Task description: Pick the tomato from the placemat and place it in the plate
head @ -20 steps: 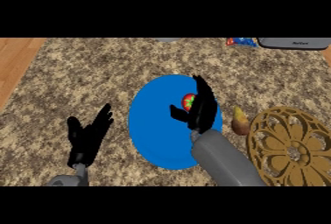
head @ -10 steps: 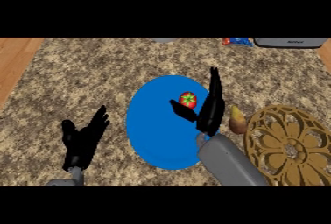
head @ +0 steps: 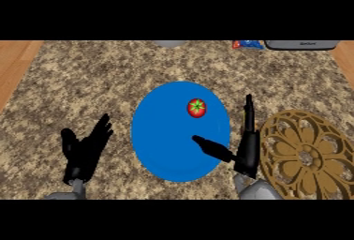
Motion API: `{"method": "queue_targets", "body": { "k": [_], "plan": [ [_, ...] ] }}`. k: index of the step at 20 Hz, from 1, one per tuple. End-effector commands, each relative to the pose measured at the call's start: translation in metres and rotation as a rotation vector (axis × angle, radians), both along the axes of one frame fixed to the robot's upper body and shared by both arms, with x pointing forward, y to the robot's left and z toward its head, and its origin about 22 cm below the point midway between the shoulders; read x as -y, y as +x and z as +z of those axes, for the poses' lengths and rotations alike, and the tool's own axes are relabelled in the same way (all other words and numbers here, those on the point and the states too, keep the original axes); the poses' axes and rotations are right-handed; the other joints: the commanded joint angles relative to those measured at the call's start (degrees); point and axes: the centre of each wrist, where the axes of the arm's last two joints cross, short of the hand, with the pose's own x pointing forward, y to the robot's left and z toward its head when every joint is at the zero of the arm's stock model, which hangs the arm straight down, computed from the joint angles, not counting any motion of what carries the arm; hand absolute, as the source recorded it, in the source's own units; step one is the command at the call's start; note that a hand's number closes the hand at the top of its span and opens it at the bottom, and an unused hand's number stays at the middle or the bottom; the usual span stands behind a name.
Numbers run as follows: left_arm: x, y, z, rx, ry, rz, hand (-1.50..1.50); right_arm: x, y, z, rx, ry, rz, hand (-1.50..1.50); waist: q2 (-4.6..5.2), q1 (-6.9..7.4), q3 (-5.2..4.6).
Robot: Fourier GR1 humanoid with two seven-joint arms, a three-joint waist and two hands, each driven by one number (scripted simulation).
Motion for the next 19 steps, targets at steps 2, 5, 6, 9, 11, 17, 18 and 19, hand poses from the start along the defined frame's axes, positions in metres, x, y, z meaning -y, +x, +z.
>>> {"method": "queue_targets", "body": {
  "k": [2, 5, 6, 9, 11, 17, 18, 19],
  "plan": [
    [-0.008, -0.005, -0.017, -0.007, 0.003, 0.022, 0.00, 0.020, -0.055, -0.007, -0.015, 0.030, 0.154, -1.50, -0.14, -0.58, -0.11],
    [0.011, 0.005, 0.006, -0.004, -0.004, 0.007, 0.00, 0.041, -0.070, -0.020, -0.027, -0.010, 0.162, -1.50, -0.13, -0.22, -0.09],
    [-0.010, -0.006, 0.011, -0.011, -0.003, -0.002, 0.00, 0.056, -0.073, -0.024, -0.053, -0.037, 0.141, -1.50, -0.15, -0.08, -0.09],
    [-0.008, -0.011, -0.004, -0.010, -0.002, 0.005, 0.00, 0.032, -0.115, -0.026, -0.083, -0.058, 0.147, -1.50, -0.17, -0.17, -0.12],
    [0.002, -0.009, 0.003, -0.010, -0.002, -0.001, 0.00, 0.037, -0.111, -0.014, -0.087, -0.079, 0.157, -1.50, -0.13, -0.06, -0.12],
    [-0.001, -0.019, 0.007, -0.001, 0.003, -0.001, 0.00, 0.048, -0.138, -0.030, -0.121, -0.125, 0.163, -1.50, -0.12, 0.02, -0.11],
    [-0.004, -0.028, 0.007, -0.011, -0.004, -0.014, 0.00, 0.048, -0.132, -0.034, -0.129, -0.116, 0.144, -1.50, -0.12, 0.08, -0.11],
    [-0.004, -0.007, 0.000, -0.004, -0.008, -0.006, 0.00, 0.046, -0.157, -0.030, -0.116, -0.112, 0.150, -1.50, -0.10, -0.20, -0.11]
  ]
}}
